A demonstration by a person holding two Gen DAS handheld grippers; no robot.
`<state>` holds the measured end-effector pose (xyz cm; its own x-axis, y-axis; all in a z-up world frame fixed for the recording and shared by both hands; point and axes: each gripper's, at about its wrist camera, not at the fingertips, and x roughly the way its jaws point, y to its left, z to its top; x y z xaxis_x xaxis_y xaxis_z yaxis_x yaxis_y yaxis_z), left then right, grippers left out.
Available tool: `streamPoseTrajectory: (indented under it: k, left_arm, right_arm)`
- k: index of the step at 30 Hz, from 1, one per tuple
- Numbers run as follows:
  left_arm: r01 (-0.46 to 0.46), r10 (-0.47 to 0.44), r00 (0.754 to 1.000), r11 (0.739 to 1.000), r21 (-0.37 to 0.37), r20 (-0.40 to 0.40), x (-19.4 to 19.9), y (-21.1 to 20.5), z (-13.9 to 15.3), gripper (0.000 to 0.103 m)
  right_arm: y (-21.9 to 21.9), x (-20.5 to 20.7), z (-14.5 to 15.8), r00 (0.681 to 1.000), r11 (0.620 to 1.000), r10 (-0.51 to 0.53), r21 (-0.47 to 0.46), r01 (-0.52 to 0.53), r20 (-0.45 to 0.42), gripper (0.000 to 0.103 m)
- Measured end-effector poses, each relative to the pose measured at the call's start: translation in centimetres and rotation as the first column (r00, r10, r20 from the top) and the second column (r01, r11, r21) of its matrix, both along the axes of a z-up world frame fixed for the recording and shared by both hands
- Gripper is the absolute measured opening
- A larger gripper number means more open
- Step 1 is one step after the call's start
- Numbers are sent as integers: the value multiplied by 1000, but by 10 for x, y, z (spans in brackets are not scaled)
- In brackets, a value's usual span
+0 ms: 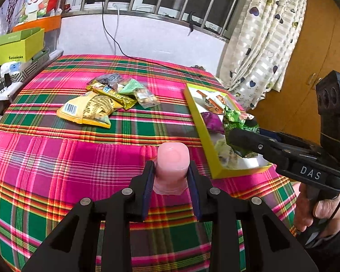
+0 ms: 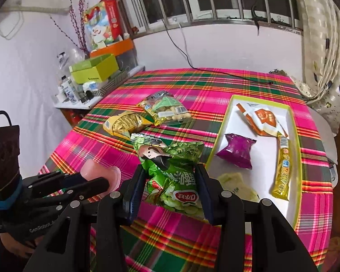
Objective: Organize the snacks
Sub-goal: 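Carry the green pea bag over the yellow box with the right tool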
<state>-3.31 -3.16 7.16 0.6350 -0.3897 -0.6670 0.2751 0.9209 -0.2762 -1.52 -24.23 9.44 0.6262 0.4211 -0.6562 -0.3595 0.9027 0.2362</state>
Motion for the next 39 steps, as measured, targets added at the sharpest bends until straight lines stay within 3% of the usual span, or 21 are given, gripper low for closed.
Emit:
streamPoseTrajectory:
  k: [25,39]
  left_arm:
    - [28,-28,1000,999,19,-2,0,-23,7,30]
    - [54,-54,999,998,21,-3,7,-36,8,30]
  right_arm:
    - [-48,-17,-1,996,996,-85,41,85,-3,42]
    - [-93,-12,-11,980,979,-196,41,197,-28,42]
